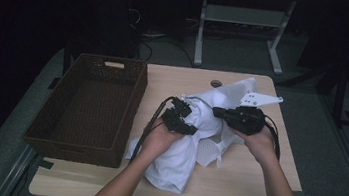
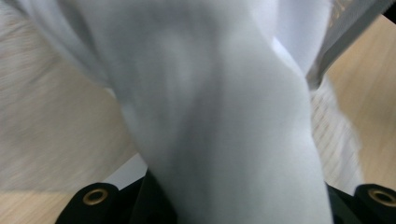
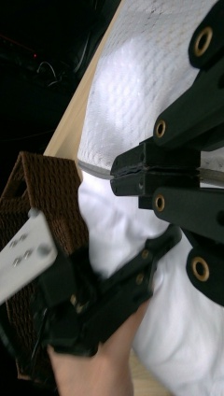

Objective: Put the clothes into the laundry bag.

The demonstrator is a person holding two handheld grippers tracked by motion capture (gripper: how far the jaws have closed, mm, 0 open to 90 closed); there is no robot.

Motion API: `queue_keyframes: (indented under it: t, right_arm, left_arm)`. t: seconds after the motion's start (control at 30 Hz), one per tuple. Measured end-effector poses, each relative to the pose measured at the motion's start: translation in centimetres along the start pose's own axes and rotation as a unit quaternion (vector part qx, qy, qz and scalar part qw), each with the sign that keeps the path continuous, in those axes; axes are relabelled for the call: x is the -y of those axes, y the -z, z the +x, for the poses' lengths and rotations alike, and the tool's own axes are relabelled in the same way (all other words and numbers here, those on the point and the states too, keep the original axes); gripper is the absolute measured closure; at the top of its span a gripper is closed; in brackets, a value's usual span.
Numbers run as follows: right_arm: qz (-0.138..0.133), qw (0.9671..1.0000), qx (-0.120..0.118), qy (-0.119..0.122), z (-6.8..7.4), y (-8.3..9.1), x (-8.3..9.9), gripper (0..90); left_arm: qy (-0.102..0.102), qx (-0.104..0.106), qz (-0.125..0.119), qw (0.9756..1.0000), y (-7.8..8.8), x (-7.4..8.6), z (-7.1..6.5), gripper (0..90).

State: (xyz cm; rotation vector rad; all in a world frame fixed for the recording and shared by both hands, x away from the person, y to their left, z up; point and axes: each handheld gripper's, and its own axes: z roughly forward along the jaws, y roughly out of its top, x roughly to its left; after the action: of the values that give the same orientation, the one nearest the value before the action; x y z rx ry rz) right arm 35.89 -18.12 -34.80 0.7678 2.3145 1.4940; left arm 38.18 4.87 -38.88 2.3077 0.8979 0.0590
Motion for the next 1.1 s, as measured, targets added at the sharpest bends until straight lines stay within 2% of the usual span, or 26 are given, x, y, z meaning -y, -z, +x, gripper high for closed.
queue_keyframes:
  t: [0.07, 0.1, 0.17, 0.23, 0.33, 0.43, 0.57, 0.63, 0.67, 0.73, 0.83, 0.87, 0.9, 0.93, 1.0, 1.03, 1.1]
  right_arm:
    - [0.003, 1.0, -0.002, 0.001, 0.2, -0.4, 0.1, 88.5]
    - [0.003, 1.0, -0.002, 0.001, 0.2, -0.4, 0.1, 88.5]
    - [0.01, 0.9999, -0.004, -0.001, 0.3, -0.8, 0.3, 88.5]
    - [0.011, 0.9999, -0.005, -0.003, 0.2, -0.9, 0.4, 88.5]
    - [0.018, 0.9998, 0.001, -0.004, -0.1, -1.0, 0.7, 88.5]
    - [0.024, 0.9996, 0.005, -0.011, -0.5, -1.1, 1.2, 88.5]
    - [0.028, 0.9995, 0.006, -0.014, -0.7, -1.1, 1.5, 88.3]
    - [0.029, 0.9995, 0.007, -0.014, -0.8, -1.1, 1.5, 88.4]
    - [0.029, 0.9995, 0.007, -0.013, -0.8, -1.1, 1.5, 88.3]
    - [0.03, 0.9994, 0.007, -0.014, -0.8, -1.0, 1.5, 88.3]
    - [0.032, 0.9994, 0.007, -0.014, -0.8, -1.1, 1.5, 88.4]
    - [0.033, 0.9993, 0.008, -0.014, -0.8, -1.1, 1.5, 88.4]
    - [0.033, 0.9993, 0.007, -0.014, -0.8, -1.1, 1.5, 88.3]
    - [0.034, 0.9993, 0.008, -0.013, -0.8, -1.2, 1.5, 88.4]
    - [0.037, 0.9992, 0.008, -0.014, -0.8, -1.3, 1.6, 88.4]
    - [0.039, 0.9991, 0.008, -0.014, -0.8, -1.3, 1.6, 88.4]
    - [0.041, 0.999, 0.009, -0.014, -0.8, -1.4, 1.8, 88.4]
  left_arm:
    - [0.001, 0.008, 0.006, 0.9999, -1.6, 0.2, -0.5, 73.8]
    - [0.001, 0.008, 0.006, 0.9999, -1.6, 0.2, -0.5, 73.7]
    - [-0.002, 0.011, 0.018, 0.9998, -3.5, 0.7, -1.1, 73.5]
    - [-0.023, 0.006, 0.025, 0.9994, -4.6, 1.1, -1.3, 72.3]
    - [-0.033, 0.01, 0.023, 0.9991, -5.3, 1.5, -1.4, 65.5]
    - [-0.035, 0.024, 0.012, 0.999, -4.8, 1.6, -1.3, 52.4]
    - [-0.053, 0.012, 0.002, 0.9985, -3.2, 2.0, -1.3, 36.4]
    - [-0.054, 0.008, -0.005, 0.9985, -2.7, 2.3, -1.3, 30.9]
    - [-0.051, 0.0, -0.015, 0.9986, -1.6, 2.8, -1.2, 28.4]
    - [-0.047, -0.008, -0.028, 0.9985, -0.4, 3.5, -1.2, 23.9]
    - [-0.049, -0.009, -0.025, 0.9984, 0.9, 4.5, -1.4, 17.5]
    - [-0.049, -0.009, -0.025, 0.9984, 0.9, 4.5, -1.4, 16.9]
    - [-0.057, -0.02, -0.013, 0.9981, 0.9, 5.3, -1.6, 15.5]
    - [-0.056, -0.02, -0.011, 0.9982, 0.6, 5.7, -1.5, 14.5]
    - [-0.052, -0.019, -0.009, 0.9984, 0.3, 6.0, -1.4, 13.3]
    - [-0.042, -0.01, -0.002, 0.9991, -0.6, 6.6, -1.2, 13.2]
    - [-0.043, -0.01, 0.007, 0.999, -1.1, 6.8, -1.0, 12.3]
